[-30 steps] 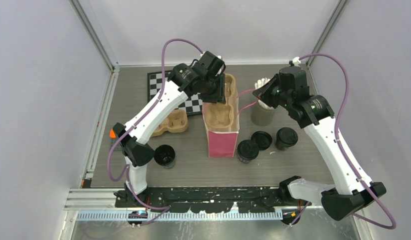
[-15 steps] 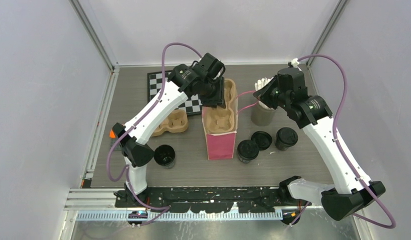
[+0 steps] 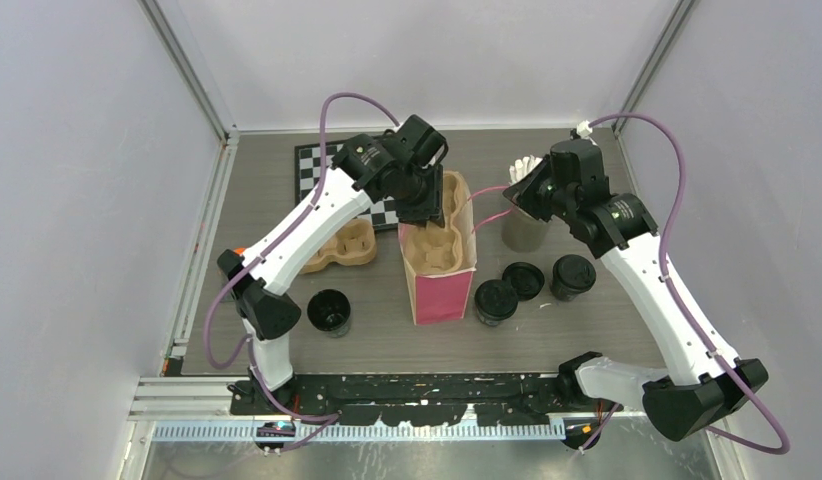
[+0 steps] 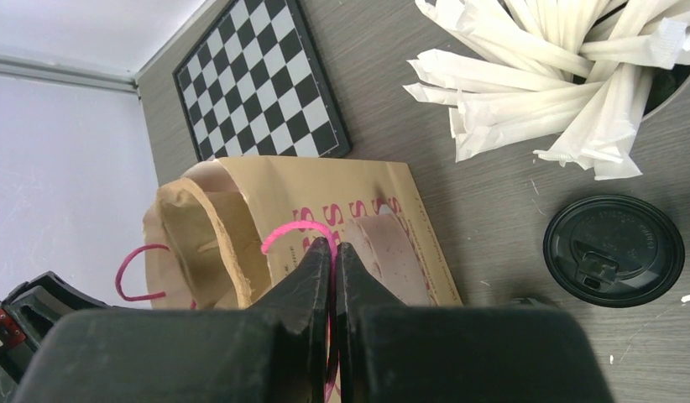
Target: Pack the takeout coffee
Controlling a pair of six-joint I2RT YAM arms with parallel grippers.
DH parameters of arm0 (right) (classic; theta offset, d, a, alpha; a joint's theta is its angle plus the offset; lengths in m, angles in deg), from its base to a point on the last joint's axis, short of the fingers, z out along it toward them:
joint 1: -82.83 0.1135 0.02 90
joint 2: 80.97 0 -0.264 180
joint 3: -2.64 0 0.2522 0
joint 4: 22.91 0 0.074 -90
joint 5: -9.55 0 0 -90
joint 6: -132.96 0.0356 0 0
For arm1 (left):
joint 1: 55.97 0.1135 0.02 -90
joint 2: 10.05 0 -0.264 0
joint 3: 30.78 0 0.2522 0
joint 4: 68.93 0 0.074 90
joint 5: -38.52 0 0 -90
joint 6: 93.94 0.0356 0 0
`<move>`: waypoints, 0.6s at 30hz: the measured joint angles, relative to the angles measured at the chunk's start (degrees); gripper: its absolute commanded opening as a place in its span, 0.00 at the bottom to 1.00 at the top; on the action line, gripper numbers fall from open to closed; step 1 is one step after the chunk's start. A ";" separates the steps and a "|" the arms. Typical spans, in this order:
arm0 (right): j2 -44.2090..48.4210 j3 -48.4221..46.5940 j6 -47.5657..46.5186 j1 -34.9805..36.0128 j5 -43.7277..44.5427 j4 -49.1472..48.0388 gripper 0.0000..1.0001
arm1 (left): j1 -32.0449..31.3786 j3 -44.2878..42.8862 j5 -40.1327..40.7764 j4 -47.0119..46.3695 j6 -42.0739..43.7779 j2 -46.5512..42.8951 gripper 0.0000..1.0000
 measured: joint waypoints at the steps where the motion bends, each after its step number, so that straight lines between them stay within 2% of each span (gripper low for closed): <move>1: 0.00 0.35 0.00 0.00 -0.26 -0.20 0.01 | 0.00 0.28 0.37 -0.02 -0.31 0.00 0.27; 18: 0.04 2.49 -0.04 0.00 -3.02 -2.95 0.01 | -0.07 7.61 2.43 -1.92 -4.48 0.55 0.26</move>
